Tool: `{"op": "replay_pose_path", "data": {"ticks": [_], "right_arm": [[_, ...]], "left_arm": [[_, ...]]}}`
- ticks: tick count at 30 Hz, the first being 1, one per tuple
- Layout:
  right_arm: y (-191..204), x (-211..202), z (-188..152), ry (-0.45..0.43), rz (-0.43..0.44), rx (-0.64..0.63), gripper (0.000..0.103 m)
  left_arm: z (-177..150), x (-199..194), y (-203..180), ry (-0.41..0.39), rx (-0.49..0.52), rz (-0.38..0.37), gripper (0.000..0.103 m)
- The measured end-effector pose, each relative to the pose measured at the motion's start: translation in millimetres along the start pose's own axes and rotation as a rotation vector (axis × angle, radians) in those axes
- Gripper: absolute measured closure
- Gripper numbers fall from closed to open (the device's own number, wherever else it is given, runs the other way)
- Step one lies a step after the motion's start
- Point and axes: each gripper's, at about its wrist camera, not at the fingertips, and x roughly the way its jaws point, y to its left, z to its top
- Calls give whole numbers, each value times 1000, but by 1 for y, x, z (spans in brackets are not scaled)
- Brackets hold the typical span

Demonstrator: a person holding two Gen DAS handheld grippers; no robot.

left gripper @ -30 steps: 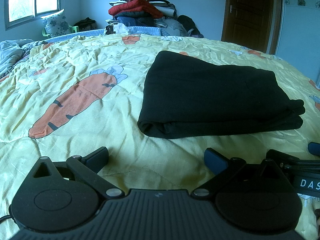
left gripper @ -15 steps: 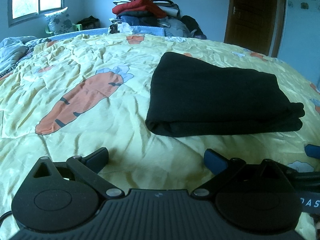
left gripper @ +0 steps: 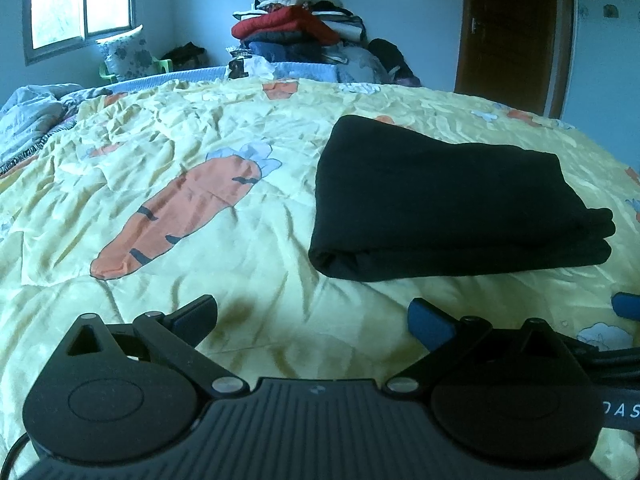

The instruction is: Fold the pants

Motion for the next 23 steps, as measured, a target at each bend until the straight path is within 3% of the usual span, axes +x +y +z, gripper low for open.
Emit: {"op": "replay_pose_path", "data": {"ticks": [15, 21, 23], "right_arm": [[-2, 0, -1, 3, 9, 10, 0], [-1, 0, 0, 0, 14, 9, 0], [-2, -3, 0, -12, 51, 1, 0]], "left_arm": [[2, 0, 2, 13, -17, -14, 0], [3, -7, 7, -39, -37, 12, 0], [7, -9, 10, -46, -33, 13, 0]]}}
